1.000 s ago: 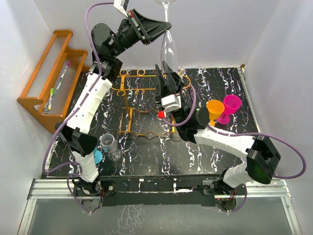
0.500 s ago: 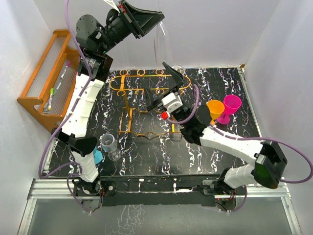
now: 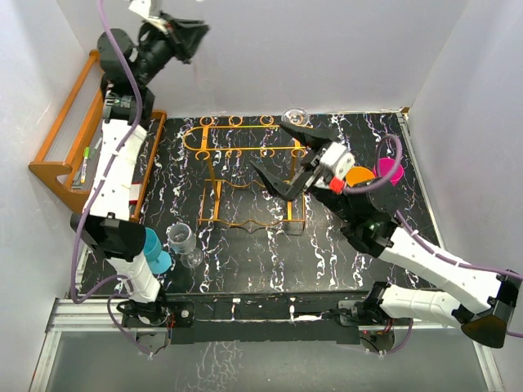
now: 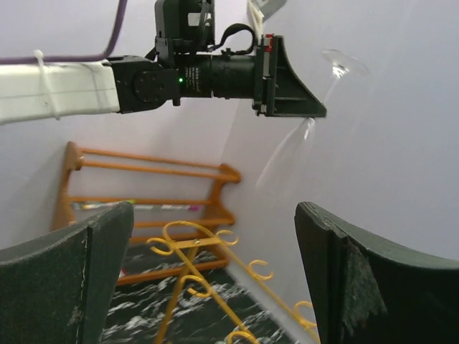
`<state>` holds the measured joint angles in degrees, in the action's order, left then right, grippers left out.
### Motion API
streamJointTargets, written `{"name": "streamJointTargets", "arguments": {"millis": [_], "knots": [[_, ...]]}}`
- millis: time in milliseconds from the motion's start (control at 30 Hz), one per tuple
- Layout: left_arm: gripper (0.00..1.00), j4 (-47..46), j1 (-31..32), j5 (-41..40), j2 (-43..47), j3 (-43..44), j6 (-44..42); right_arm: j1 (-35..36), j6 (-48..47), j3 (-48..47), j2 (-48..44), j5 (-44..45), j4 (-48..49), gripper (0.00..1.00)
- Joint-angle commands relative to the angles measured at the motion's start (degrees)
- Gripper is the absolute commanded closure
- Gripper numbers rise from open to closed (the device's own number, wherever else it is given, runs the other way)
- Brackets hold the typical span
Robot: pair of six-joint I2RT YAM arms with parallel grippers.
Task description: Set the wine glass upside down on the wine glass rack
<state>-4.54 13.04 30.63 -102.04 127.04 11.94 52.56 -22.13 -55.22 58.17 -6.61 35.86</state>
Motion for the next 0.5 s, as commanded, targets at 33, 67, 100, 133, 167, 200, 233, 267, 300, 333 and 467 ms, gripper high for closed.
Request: {"name": "streamJointTargets", "arguments": {"millis": [33, 67, 100, 133, 167, 200, 233, 267, 300, 333, 467], "knots": [[1.00, -19.61, -12.63, 6.83, 4.15, -10.36, 5.91, 0.22, 16.44, -12.71, 1.57, 7.43, -28.37, 0.02], [1.00, -21.82, -13.90, 9.76, 4.14, -11.86, 5.93, 0.22, 16.50, -14.29, 1.82, 8.43, -30.93, 0.02], [1.00, -23.34, -14.95, 11.41, 4.13, -13.39, 6.16, 0.21, 16.42, -15.25, 1.69, 9.32, -32.83, 0.02], [1.00, -26.01, -16.33, 13.81, 4.13, -15.40, 6.82, 0.26, 16.41, -15.53, 1.19, 10.20, -33.60, 0.02], [1.00, -31.65, -17.76, 16.33, 4.17, -19.13, 9.32, 0.27, 16.34, -15.15, 0.40, 11.13, -33.62, 0.02], [1.00, -37.99, -19.05, 17.77, 4.26, -22.82, 12.70, 0.26, 16.08, -14.35, -0.71, 11.74, -32.83, 0.02], [1.00, -44.53, -20.15, 19.16, 4.11, -25.86, 16.06, 0.25, 15.67, -12.88, -2.08, 12.19, -31.40, 0.02], [1.00, -49.05, -20.96, 20.89, 3.62, -27.61, 19.10, 0.27, 15.07, -10.33, -3.51, 12.53, -29.44, 0.02], [1.00, -51.36, -21.52, 22.83, 3.03, -28.66, 21.14, 0.26, 13.97, -8.30, -5.07, 12.79, -27.09, 0.02], [1.00, -53.36, -21.88, 24.30, 2.71, -30.00, 22.52, 0.27, 13.28, -6.09, -6.52, 13.14, -24.78, 0.02], [1.00, -59.97, -22.10, 28.09, 3.88, -37.98, 20.38, 0.23, 10.81, -1.78, -10.84, 15.55, -19.96, 0.02]]}}
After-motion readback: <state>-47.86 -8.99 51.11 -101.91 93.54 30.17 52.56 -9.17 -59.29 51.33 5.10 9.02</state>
